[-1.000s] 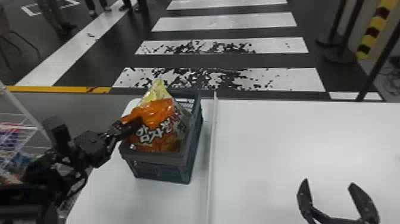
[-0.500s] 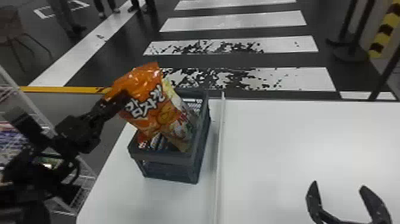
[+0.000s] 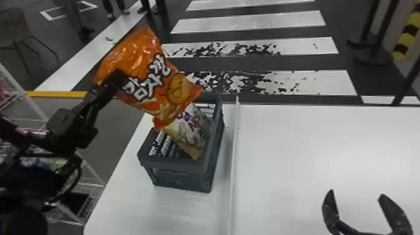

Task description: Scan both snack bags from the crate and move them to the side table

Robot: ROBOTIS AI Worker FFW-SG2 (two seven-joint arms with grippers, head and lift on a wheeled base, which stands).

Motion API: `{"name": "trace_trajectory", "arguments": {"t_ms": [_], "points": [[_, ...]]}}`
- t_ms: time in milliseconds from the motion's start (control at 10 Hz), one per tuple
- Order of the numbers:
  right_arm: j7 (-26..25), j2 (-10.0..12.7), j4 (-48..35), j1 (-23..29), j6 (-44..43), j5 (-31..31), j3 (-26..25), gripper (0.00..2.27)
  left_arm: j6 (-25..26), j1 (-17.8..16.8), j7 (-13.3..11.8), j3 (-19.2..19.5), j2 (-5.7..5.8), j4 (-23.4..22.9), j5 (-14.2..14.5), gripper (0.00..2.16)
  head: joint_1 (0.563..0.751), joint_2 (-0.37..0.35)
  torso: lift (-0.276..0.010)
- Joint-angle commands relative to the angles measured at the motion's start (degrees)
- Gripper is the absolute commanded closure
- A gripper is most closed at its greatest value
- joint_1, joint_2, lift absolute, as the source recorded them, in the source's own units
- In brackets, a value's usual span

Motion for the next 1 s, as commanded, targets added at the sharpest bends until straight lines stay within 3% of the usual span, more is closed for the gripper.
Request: {"name": "trace_trajectory", "arguments": {"t_ms": [0, 200, 400, 700, 900], "points": [[-0.1, 0.0, -0.33, 0.16, 0.0, 0.45, 0.12, 0.12, 0.13, -0.03, -0.01, -1.24, -1.75, -1.05, 2.31, 2.14, 0.695, 0.206, -0.099], [-0.27, 0.0, -1.3, 0.6, 0.0, 0.63, 0.12, 0.12, 0.13, -0.47, 0.08, -5.63, -3.24, -1.22, 3.19, 2.14, 0.695, 0.179, -0.099], [-0.8, 0.0, -1.91, 0.95, 0.0, 1.16, 0.12, 0.12, -0.75, -2.23, 1.22, -12.22, -4.56, 1.85, 1.26, 2.14, 0.695, 0.131, -0.099], [-0.89, 0.0, -2.7, 1.56, 0.18, 1.24, -0.24, 0.12, -6.2, -9.44, 2.8, -24.88, -4.91, 14.33, -2.26, 2.14, 0.695, 0.047, -0.099], [-0.98, 0.0, -2.88, 1.83, 0.18, 1.24, -0.5, 0.12, -8.13, -14.89, 3.07, -32.17, -6.4, 23.47, -2.61, 2.14, 0.695, -0.032, -0.099]]}}
